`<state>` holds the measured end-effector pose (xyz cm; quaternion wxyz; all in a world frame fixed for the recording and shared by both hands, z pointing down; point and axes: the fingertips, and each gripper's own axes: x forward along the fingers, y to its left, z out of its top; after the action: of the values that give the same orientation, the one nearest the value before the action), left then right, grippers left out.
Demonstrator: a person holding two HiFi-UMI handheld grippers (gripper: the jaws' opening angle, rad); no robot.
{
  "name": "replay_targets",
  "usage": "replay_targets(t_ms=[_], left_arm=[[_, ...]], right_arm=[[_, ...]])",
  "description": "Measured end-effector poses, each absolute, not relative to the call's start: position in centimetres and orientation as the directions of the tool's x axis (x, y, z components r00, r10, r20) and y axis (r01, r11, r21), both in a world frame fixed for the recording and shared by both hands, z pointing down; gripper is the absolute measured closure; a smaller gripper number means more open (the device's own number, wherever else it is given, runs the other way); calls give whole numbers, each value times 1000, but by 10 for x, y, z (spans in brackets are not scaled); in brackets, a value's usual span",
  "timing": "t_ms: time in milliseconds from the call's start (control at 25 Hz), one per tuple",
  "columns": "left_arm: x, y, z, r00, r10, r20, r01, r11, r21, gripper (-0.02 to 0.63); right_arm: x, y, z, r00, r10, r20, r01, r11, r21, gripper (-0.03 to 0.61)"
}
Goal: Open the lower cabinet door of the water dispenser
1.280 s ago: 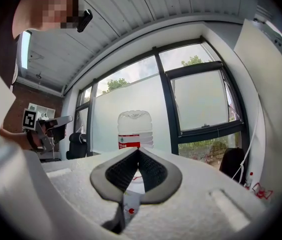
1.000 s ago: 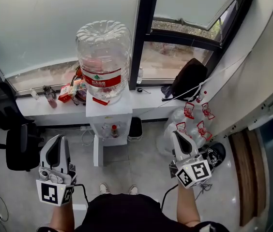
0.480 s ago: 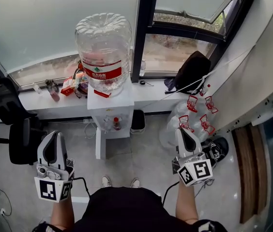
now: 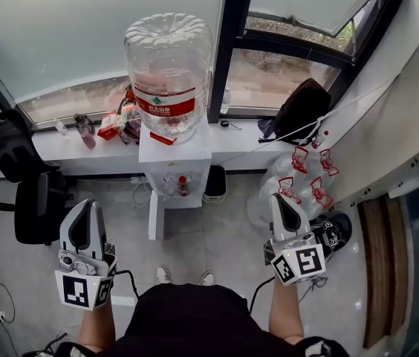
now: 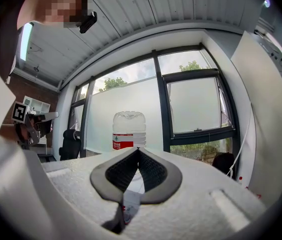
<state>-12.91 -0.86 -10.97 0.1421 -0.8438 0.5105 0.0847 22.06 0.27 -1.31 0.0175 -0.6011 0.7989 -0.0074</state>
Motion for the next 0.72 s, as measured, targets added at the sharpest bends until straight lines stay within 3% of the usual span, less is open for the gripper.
replay_targets(t_ms=[720], left_arm=[[-151,-4,-113,433,-847,-308,-901,-411,-139,606]], right_arm=[[191,-9,-25,-330,-943,-38,-944,331,-13,574]])
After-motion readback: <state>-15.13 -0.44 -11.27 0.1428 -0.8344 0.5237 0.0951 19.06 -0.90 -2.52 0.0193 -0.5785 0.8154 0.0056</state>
